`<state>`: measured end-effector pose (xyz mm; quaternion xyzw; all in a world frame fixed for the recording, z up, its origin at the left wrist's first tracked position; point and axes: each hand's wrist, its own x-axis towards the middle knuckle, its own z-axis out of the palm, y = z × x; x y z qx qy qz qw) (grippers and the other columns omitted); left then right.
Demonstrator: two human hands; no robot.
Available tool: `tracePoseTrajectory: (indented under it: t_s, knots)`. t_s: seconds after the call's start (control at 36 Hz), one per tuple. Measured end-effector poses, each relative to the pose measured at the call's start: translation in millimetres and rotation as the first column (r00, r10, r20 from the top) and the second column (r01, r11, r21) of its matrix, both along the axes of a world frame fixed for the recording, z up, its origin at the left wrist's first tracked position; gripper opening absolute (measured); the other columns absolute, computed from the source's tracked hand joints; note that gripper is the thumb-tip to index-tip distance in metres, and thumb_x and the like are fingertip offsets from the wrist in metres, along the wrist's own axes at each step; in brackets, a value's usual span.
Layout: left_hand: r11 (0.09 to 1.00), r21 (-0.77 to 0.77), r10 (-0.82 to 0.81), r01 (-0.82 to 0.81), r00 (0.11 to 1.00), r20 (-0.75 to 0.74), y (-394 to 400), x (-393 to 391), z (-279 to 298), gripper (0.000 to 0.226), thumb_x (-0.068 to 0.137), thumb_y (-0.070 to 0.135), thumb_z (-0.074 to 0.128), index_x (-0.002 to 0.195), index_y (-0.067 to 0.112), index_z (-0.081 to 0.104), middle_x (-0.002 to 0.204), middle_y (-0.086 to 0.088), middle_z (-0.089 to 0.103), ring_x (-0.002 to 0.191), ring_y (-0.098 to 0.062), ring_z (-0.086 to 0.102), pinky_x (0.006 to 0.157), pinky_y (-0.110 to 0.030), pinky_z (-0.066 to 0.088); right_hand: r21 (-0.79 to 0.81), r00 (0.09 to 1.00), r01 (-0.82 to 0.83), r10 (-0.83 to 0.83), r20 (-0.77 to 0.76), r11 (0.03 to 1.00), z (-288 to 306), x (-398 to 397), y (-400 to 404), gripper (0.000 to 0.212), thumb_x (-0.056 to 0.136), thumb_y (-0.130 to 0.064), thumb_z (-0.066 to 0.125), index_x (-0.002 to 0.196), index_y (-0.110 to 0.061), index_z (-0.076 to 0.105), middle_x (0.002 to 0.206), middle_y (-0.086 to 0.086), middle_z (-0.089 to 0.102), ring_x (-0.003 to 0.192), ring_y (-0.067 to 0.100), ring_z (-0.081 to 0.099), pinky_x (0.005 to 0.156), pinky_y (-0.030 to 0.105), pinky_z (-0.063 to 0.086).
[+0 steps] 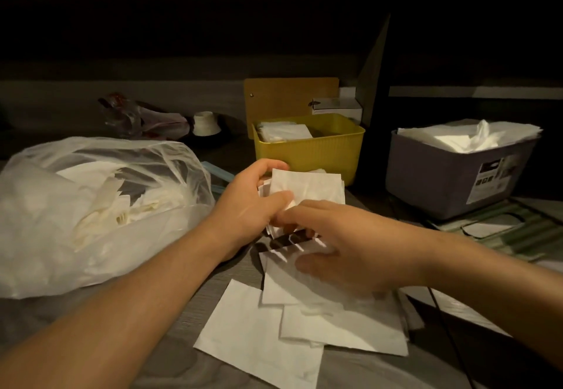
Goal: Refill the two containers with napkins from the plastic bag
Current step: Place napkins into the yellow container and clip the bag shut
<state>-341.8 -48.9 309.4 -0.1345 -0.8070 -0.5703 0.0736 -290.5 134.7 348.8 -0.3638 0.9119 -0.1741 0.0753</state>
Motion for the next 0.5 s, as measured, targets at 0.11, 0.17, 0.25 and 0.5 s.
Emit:
tracePoseTrajectory:
  t_s: [0.11,0.17,0.25,0.5]
  knots:
    - [1.000,0.003,-0.010,0.010,1.000,0.008,-0.7,0.4,-0.3,0.038,0.093,0.012,0.068,0.125,0.032,0.058,0.120,0.006,0.063,0.107,-0.015,0.064,0.082,-0.040,0.062,0.113,0.999,0.007,-0.011,0.035,0.994,3.9,2.5,-2.8,0.055,0.096,-0.046,0.061,0.146,-0.042,0.038,0.132,-0.017,0.047,0.117,0.006,0.042,0.102,0.038,0.046]
    - [1.000,0.027,-0.016,0.015,0.999,0.031,-0.8,0.3,-0.4,0.039,0.094,0.011,0.068,0.126,0.031,0.058,0.120,0.006,0.063,0.108,-0.016,0.065,0.083,-0.041,0.062,0.101,0.999,0.007,-0.012,0.051,0.995,4.5,3.0,-4.6,0.043,0.096,-0.043,0.062,0.136,-0.040,0.050,0.115,-0.015,0.055,0.104,0.004,0.047,0.094,0.040,0.051]
    - [0.999,0.042,-0.027,0.026,0.999,0.039,0.1,0.5,0.2,0.039,0.093,0.010,0.068,0.126,0.030,0.058,0.120,0.004,0.064,0.107,-0.017,0.066,0.082,-0.040,0.063,0.081,0.998,0.002,-0.007,0.060,0.997,5.1,0.7,-3.2,0.025,0.095,-0.038,0.065,0.119,-0.031,0.064,0.103,-0.013,0.061,0.095,0.007,0.054,0.086,0.032,0.052]
    - [0.999,0.001,-0.038,0.038,0.999,0.017,-2.6,-2.4,0.1,0.041,0.087,0.015,0.077,0.121,0.032,0.060,0.110,0.005,0.069,0.098,-0.013,0.069,0.076,-0.032,0.060,-0.233,0.997,0.078,-0.073,0.029,0.969,16.9,-5.7,7.7,0.010,0.090,-0.028,0.071,0.091,-0.035,0.064,0.089,-0.020,0.067,0.081,0.001,0.064,0.067,0.021,0.053]
